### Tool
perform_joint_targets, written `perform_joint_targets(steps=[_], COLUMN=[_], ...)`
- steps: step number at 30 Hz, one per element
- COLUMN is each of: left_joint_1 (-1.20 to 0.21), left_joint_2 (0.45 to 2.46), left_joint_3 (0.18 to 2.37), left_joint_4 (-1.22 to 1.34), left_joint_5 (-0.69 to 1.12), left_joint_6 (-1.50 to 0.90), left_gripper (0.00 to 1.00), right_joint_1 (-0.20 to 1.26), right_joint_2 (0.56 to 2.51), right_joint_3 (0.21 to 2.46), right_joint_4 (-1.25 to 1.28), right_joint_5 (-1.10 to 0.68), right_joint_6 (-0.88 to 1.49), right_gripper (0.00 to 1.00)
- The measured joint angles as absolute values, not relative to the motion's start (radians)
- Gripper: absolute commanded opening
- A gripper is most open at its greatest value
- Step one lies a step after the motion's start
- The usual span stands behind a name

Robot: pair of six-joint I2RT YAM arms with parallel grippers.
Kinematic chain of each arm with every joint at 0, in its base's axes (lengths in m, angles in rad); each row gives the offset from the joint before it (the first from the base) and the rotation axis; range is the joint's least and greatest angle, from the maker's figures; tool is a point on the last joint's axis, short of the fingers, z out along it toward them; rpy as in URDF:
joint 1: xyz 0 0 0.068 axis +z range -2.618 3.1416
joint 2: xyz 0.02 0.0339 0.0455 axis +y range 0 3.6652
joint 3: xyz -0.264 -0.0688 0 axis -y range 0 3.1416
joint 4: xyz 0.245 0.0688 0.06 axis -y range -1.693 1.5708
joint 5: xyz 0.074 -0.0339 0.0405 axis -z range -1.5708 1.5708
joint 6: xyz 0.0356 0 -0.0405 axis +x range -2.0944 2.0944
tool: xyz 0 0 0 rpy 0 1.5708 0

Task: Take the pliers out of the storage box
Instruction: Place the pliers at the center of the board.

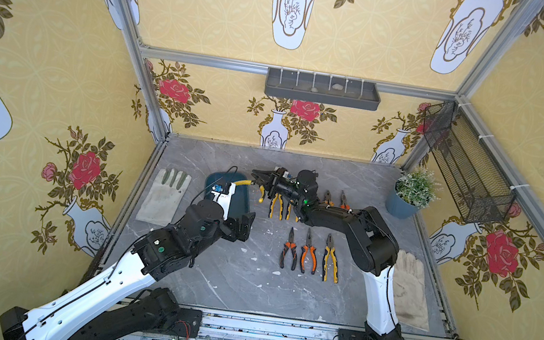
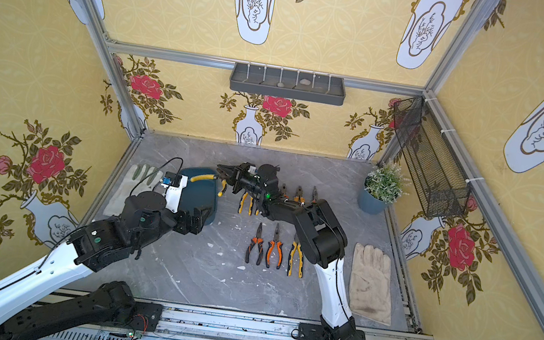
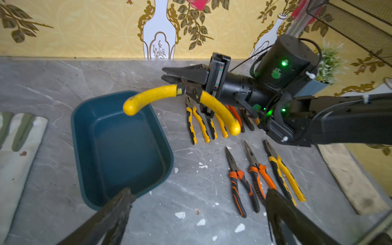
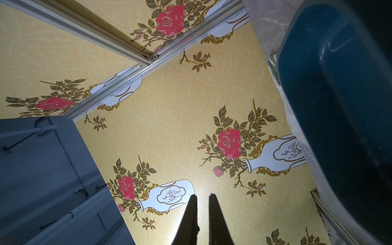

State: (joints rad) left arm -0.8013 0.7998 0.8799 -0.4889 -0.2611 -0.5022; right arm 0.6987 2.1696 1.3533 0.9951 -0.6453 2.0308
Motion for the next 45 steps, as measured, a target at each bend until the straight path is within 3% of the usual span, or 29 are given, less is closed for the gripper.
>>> perform_joint_targets(steps=[7, 16, 22, 26, 31, 37, 45], left_joint_1=[-0.686, -0.58, -0.549, -0.529, -0.522, -0.485, -0.437], left_joint_2=[0.854, 0.907, 0.872, 0.852, 0.826, 0.814, 0.848], left_joint_3=[1.02, 0.979, 0.918, 0.799, 0.785, 0.894, 0.867], left_joint_4=[-0.577, -0.52, -0.381, -0.215, -0.12, -0.325, -0.494], left_joint_5=[0.002, 0.469, 0.637, 0.722, 0.767, 0.744, 0.734], left_joint_6=[-0.595, -0.755, -0.856, -0.996, -1.057, -0.922, -0.805], left_gripper=[0.99, 0.96, 0.97, 0.97, 0.97, 0.96, 0.95], right_joint_1=[0.653, 0.667, 0.658, 0.659, 0.653, 0.648, 0.688], right_joint_2=[2.029, 1.8, 1.744, 1.747, 1.834, 1.966, 1.969], right_joint_3=[1.277, 1.369, 1.275, 1.162, 1.1, 1.111, 1.179], right_joint_4=[0.806, 0.154, 0.062, 0.302, 0.766, 1.309, 1.539], right_joint_5=[-0.771, -0.822, -0.859, -0.957, -1.047, -1.089, -1.16], right_joint_6=[1.804, 1.088, 0.915, 1.013, 1.297, 1.708, 1.894], right_gripper=[0.0, 0.0, 0.0, 0.0, 0.0, 0.0, 0.0])
